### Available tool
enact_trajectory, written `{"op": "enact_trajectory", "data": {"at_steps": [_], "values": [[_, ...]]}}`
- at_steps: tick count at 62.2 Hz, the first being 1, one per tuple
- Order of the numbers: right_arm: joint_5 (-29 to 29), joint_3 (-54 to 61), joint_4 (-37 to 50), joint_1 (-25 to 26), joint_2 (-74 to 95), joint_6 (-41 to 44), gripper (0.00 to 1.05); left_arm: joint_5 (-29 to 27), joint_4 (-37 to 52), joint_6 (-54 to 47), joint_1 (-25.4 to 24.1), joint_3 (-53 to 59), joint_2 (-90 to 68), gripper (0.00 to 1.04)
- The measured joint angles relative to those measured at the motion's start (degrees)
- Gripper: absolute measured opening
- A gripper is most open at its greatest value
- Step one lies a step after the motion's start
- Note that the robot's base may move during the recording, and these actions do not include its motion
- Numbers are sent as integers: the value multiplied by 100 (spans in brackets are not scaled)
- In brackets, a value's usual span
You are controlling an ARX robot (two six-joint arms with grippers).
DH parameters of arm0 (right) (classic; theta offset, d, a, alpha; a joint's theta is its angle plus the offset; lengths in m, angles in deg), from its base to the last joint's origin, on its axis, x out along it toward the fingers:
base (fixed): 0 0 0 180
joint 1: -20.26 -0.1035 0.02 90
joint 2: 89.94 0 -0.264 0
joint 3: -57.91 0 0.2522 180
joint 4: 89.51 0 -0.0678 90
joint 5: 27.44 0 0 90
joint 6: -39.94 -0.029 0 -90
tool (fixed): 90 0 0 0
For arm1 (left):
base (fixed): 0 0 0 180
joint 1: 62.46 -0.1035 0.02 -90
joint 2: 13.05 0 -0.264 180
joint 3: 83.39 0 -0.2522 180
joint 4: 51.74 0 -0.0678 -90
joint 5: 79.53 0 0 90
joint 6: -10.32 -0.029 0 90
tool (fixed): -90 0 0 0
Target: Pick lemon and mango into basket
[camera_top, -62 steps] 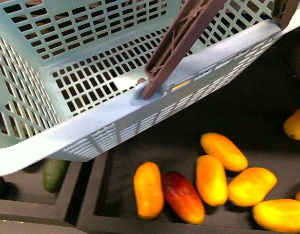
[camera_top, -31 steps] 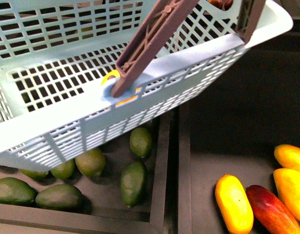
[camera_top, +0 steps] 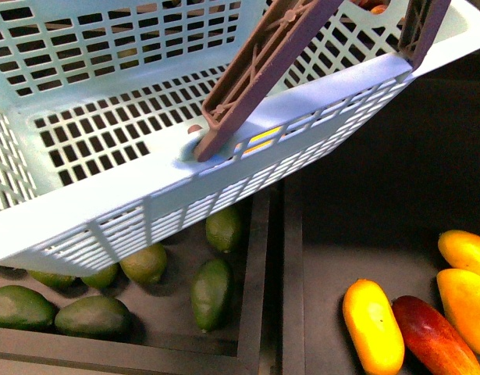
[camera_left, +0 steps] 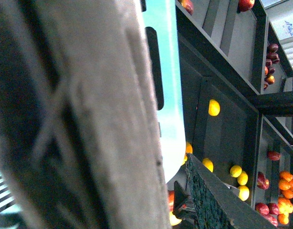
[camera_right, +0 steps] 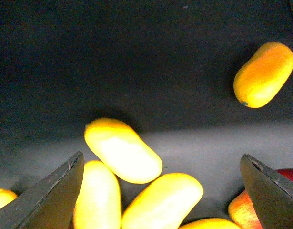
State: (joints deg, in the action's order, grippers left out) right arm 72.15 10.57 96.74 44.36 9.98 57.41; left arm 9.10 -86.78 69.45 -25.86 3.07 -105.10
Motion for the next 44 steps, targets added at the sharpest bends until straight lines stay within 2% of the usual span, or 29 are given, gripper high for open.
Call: {"op": "enact_trajectory", "data": {"at_steps": [12,20,27,44], "values": [[358,-219,-61,160,942,2048,96,11,0,2,-2,0,0,26],[319,-376,-101,181,1432,3008,96,17,0,0,-2,0,0,26],[31,-483,149,199,1928,3985,96,52,0,2,0,0,0,26],[57,-874,-101,144,2452,4459,96,11,0,-2,0,0,0,26]]}}
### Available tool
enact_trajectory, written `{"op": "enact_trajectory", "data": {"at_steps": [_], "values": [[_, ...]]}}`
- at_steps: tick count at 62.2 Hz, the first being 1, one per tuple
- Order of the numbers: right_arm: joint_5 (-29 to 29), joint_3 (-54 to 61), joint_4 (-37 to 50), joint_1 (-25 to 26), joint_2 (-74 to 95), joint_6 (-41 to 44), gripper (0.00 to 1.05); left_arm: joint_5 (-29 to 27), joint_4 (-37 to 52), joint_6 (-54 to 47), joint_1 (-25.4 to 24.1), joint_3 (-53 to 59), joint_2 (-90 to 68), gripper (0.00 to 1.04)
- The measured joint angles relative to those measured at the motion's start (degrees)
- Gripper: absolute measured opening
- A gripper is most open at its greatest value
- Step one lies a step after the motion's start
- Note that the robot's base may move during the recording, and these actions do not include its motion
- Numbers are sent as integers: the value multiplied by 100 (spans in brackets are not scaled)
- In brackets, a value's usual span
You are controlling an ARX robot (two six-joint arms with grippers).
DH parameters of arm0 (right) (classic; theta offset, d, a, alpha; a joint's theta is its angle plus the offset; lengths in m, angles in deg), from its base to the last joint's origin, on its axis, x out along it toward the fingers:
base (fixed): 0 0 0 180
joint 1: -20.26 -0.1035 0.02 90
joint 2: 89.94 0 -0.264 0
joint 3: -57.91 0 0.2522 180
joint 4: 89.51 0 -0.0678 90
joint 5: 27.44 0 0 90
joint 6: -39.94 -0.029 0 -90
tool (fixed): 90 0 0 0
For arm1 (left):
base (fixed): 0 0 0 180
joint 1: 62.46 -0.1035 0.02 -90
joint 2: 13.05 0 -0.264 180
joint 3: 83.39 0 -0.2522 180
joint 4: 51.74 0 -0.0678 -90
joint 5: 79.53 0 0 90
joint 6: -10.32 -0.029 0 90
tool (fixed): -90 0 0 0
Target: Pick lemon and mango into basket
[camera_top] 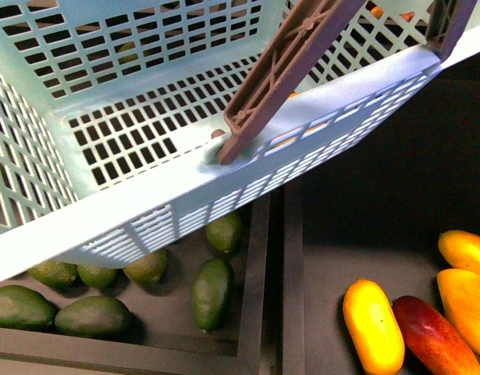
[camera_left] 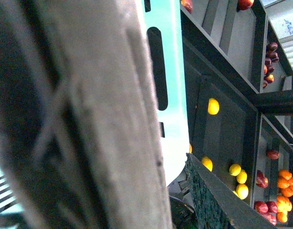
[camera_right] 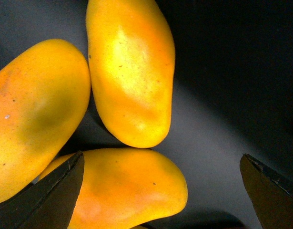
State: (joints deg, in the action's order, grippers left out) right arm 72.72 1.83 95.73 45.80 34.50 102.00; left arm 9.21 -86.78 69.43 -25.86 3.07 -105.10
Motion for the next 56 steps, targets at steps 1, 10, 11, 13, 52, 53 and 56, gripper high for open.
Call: {"op": "enact_trajectory", "data": {"at_steps": [1,10,11,13,52,53,56], "values": [[9,-22,-42,-13,15,31,96,-2,0,-2,-2,0,0,26],[103,-107,-348,-85,96,136,96,2,0,0,-2,0,0,26],[107,-116,-396,-92,109,173,96,4,0,0,-2,0,0,26],[107,-125,-435,-96,120,205,96,15,0,2,0,0,0,26],[-20,-824,-393,-369,807,-332,96,13,0,0,-2,0,0,26],[-24,-841,-393,-376,817,-356,96,17,0,2,0,0,0,26],[-66,-920,-393,-398,883,-424,96,22,0,0,0,0,0,26]]}}
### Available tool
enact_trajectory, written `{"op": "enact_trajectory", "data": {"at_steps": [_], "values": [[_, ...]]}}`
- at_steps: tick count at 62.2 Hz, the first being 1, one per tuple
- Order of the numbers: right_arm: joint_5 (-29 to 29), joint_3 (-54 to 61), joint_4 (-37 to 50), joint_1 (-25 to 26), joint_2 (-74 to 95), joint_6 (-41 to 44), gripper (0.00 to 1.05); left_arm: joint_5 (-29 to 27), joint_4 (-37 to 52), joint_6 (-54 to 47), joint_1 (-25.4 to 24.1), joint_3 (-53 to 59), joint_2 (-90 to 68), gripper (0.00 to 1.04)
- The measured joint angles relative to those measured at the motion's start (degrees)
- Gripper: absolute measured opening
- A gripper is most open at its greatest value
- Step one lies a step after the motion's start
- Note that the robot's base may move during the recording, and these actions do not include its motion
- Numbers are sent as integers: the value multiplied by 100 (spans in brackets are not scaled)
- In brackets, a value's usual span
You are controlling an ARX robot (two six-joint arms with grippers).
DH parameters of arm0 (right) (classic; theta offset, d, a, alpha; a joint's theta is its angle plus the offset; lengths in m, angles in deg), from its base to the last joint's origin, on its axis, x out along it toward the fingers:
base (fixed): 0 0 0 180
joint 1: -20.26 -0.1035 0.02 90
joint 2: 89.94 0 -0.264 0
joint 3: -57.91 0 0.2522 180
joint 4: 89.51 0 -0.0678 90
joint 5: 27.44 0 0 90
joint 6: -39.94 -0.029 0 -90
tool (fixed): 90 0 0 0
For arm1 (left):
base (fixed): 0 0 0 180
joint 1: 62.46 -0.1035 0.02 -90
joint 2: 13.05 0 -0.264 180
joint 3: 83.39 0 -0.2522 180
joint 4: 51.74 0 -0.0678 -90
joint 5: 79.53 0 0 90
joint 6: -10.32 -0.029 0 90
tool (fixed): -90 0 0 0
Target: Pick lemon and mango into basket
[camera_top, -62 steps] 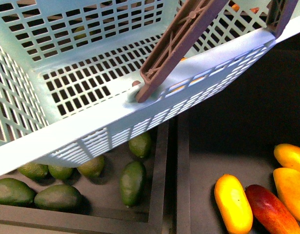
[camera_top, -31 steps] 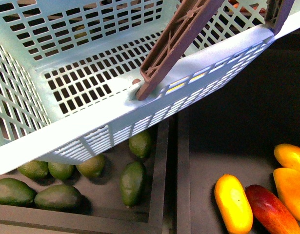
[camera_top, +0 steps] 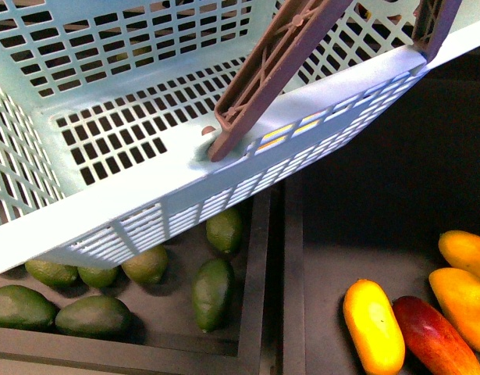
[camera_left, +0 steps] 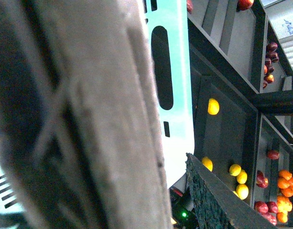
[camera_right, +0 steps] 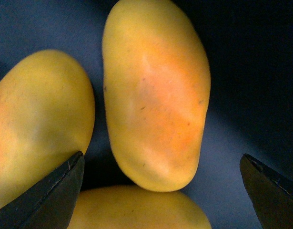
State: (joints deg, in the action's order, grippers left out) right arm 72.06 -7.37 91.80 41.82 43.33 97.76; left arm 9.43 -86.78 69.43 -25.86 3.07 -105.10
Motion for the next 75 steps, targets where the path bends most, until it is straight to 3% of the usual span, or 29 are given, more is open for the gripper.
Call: {"op": "enact_trajectory", "data": {"at_steps": [35,46,54,75], "values": [[-402,-452,398,-474,734,-798,96,-4,0,2,-2,0,0,26],[-531,-457,439,-468,822,-901,71,-2,0,2,0,0,0,26],[-549,-391,592,-442,824,-916,60,-2,0,2,0,0,0,26],[-138,81,859,-352,442,-1390,58,-4,0,2,0,0,0,26]]}}
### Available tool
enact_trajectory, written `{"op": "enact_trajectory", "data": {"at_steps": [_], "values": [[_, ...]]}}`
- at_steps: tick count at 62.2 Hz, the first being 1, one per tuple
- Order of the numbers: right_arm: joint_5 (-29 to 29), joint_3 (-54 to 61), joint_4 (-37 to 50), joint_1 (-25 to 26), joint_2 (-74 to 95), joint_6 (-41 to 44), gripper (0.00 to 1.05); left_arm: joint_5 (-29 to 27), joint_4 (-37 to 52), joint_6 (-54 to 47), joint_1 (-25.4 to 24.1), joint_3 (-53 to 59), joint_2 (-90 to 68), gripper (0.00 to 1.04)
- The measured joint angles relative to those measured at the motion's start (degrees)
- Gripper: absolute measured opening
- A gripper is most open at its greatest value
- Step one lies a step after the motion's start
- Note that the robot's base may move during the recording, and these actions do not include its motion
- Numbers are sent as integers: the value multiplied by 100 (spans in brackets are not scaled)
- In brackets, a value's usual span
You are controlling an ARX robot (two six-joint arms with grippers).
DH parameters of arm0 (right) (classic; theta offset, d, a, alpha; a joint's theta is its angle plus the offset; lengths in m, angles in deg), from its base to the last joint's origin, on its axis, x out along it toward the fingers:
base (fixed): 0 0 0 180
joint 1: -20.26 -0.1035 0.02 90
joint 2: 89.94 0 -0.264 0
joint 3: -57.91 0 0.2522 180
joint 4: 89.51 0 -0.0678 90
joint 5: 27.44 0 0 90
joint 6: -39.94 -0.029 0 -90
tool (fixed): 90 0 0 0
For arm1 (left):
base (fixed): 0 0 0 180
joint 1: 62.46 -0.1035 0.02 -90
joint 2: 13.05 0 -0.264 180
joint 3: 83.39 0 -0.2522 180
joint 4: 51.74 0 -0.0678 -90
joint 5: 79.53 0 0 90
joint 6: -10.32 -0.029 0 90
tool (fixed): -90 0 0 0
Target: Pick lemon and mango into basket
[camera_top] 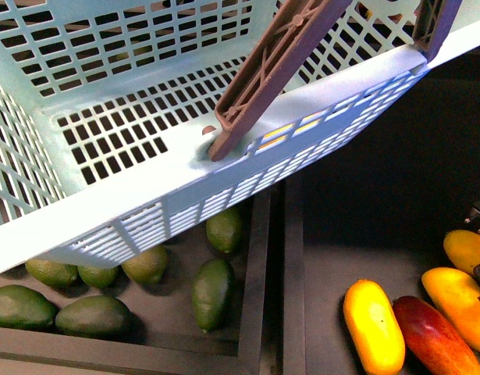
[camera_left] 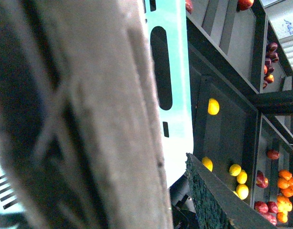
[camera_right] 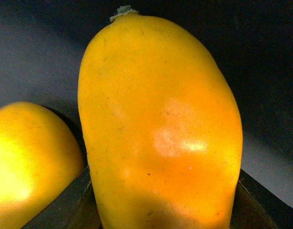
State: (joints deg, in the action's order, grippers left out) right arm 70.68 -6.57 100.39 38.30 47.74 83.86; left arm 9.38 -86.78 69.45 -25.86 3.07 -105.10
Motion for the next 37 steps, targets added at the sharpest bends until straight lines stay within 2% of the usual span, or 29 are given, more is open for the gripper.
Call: {"op": "enact_trajectory", "data": {"at_steps": [19,37], "values": [[887,734,356,249,-1316,-933,58,2,0,0,-2,0,0,26],[2214,1569,426,525,-3486,-2586,58,4,0,0,0,0,0,26]]}}
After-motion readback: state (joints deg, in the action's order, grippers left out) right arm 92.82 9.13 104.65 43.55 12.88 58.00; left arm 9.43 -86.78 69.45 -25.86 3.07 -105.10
